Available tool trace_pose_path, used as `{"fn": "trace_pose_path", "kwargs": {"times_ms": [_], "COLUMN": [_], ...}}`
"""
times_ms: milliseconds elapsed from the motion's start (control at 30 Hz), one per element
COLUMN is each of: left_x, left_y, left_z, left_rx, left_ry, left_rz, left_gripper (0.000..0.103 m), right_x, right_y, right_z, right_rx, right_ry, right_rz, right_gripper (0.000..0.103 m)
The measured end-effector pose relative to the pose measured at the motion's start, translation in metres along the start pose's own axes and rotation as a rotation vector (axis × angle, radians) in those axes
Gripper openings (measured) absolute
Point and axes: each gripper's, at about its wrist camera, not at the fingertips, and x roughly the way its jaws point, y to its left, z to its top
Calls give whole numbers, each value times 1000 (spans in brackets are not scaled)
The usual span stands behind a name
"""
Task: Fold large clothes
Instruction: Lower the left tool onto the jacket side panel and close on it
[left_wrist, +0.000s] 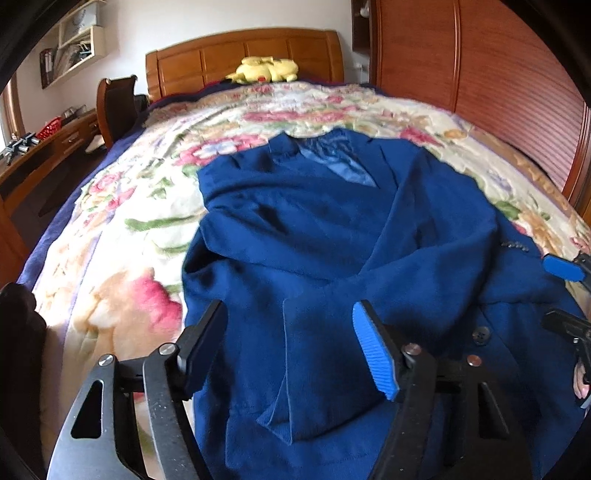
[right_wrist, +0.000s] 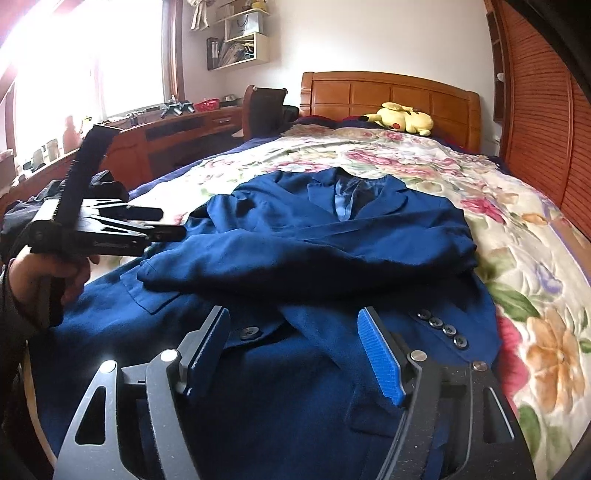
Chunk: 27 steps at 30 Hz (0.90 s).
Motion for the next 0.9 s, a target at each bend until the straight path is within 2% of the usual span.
{"fn": "trace_pose_path", "kwargs": {"times_ms": [200,300,367,433,467,533,633,900], "left_x": [27,29,28,27,25,22,12,-33], "left_y": [-10,-10,-10,-12,-14,-21,-27,-28], "left_z": [-8,-10,-11,-12,-12,-14,-16,-21], "left_rx": [33,28,20,15,19,43,68,75], "left_ry": [96,106,107,107,106,101,77,-26], "left_rz": [-14,-21,-42,-81,-91,-89,-84,-82], "left_gripper": [68,68,62,44,41,20,8,7], "right_x": [3,2,2,3,3,4,4,1], "right_y": [4,3,3,2,2,2,2,7], "right_z": [4,5,4,4,4,4,4,3], "right_rx": [3,6,9,13,15,20,18,-9], "right_ry": [13,11,12,13,13,15,15,-2], "right_rz": [-2,3,5,10,13,14,14,14], "right_gripper": [74,74,74,74,74,74,74,74]}}
